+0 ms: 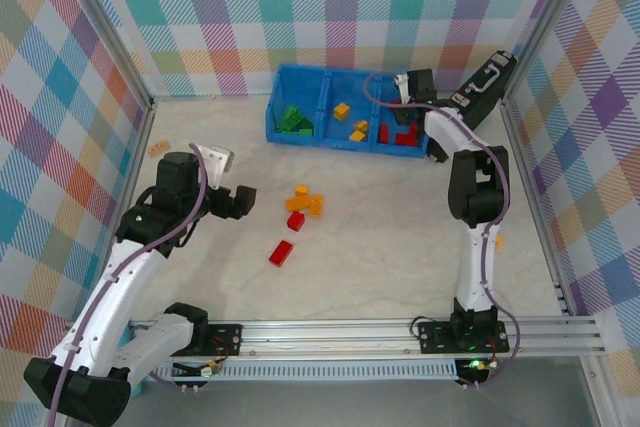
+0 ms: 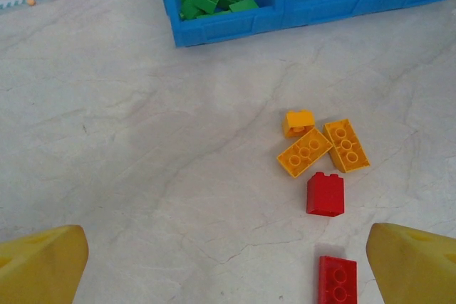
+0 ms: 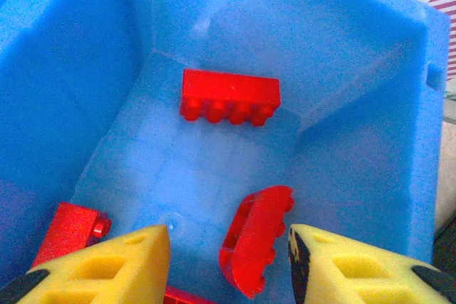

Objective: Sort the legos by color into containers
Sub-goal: Place the lego in the container, then move the lego to the center of the table.

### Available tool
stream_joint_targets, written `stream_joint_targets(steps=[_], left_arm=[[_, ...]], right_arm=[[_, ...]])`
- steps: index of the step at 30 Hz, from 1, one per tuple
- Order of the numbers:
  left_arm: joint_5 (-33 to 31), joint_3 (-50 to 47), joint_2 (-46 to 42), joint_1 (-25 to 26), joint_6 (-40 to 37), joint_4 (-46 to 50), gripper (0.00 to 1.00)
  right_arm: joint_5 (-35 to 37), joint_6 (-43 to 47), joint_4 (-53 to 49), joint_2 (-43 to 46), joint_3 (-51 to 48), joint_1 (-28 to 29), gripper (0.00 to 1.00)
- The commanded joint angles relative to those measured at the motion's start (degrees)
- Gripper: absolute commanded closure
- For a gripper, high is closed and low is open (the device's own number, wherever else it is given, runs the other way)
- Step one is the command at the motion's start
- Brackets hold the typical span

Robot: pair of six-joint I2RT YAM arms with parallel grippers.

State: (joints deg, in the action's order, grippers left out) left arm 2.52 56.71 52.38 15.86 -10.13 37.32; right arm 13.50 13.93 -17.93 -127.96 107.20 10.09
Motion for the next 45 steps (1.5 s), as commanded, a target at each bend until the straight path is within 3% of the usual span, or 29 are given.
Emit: stream_joint_targets(steps=[1, 7, 14, 18, 21, 24, 27, 34, 45], left_arm=[[1.32, -0.53, 0.09, -1.42, -0.53, -1.02, 0.00], [3.90, -0.36, 1.30, -3.14, -0.32, -1.37, 0.00], [3.60, -0.28, 1.17, -5.00, 0.44, -1.90, 0.00], [1.63, -0.50, -0.33, -5.40, 1.07, -2.08, 0.00], [2.52, -0.89, -1.29, -5.35, 1.52, -2.30, 0.00], [4.25, -1.31, -2.72, -5.40, 2.11, -2.58, 0.00], [4.38, -2.06, -4.78, -5.40, 2.56, -3.00, 0.00], [3.95, -2.99, -8.40, -5.40, 3.58, -3.51, 0.00], [4.89, -3.40, -11.14, -5.40, 4.26, -3.57, 0.00]], right_arm=[[0.15, -1.35, -1.47, 2.68, -1.24, 0.26, 0.51], [-0.42, -1.43, -2.30, 12.15, -6.06, 2.13, 0.48], [-0.80, -5.51, -16.71, 20.34, -5.74, 9.11, 0.36], [-6.11, -0.24, -17.00, 24.02, -11.17, 16.18, 0.33], [-24.44, 8.52, -15.21, 25.65, -18.11, 19.71, 0.26], [-29.76, 13.83, -4.24, 29.04, -29.60, 24.01, 0.25], [-29.60, 13.80, 4.35, 30.54, -36.33, 27.97, 0.25], [-24.51, 8.89, 10.16, 27.11, -39.43, 36.99, 0.22], [-23.17, 3.08, 16.15, 23.86, -41.45, 43.03, 0.20]])
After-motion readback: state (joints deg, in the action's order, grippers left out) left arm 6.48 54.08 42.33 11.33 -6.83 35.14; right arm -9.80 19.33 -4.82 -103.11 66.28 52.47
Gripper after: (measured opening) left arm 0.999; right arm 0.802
